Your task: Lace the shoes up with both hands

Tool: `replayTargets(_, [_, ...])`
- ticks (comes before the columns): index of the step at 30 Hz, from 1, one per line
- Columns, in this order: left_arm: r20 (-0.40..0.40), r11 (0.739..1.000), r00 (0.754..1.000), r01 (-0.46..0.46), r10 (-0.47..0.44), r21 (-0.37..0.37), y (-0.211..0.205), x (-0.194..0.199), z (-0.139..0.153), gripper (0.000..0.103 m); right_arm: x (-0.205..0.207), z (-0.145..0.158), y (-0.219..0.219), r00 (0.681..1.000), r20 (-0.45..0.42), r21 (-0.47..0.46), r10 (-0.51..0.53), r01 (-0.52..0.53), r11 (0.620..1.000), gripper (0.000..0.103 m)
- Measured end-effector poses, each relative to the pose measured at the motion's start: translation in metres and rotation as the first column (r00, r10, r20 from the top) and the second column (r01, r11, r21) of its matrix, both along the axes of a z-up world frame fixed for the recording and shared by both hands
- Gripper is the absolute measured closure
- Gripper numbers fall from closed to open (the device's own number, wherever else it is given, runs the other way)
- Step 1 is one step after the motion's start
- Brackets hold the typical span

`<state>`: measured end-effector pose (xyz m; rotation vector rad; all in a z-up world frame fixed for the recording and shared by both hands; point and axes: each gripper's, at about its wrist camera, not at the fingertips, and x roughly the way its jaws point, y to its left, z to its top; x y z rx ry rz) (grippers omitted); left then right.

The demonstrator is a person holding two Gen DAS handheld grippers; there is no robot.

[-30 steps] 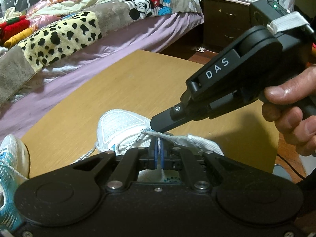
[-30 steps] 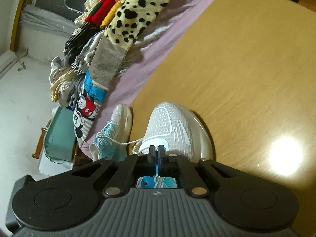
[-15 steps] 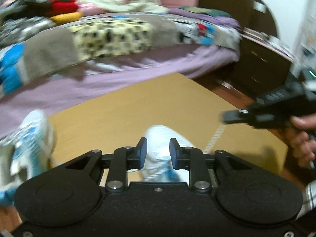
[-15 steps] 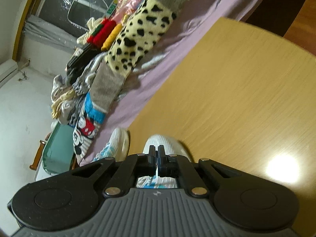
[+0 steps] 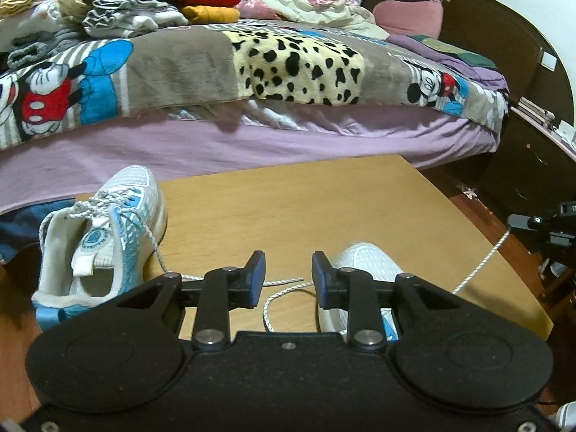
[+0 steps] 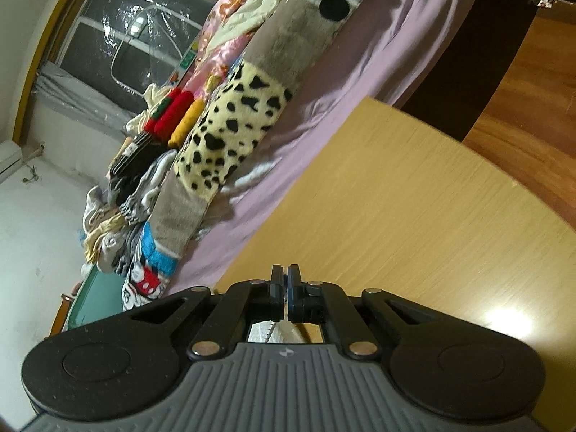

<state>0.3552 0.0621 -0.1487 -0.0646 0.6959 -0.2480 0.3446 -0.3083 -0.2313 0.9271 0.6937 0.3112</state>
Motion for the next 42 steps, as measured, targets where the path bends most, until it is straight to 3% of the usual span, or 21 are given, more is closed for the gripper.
replayTargets(42, [0.013, 1.000, 1.000, 0.003, -0.004, 0.026, -0.013, 0.001, 0.001, 0.074, -0.021, 0.024, -0.084, 0.983, 0.040, -0.052, -0.177, 0.179, 0.982, 0.099])
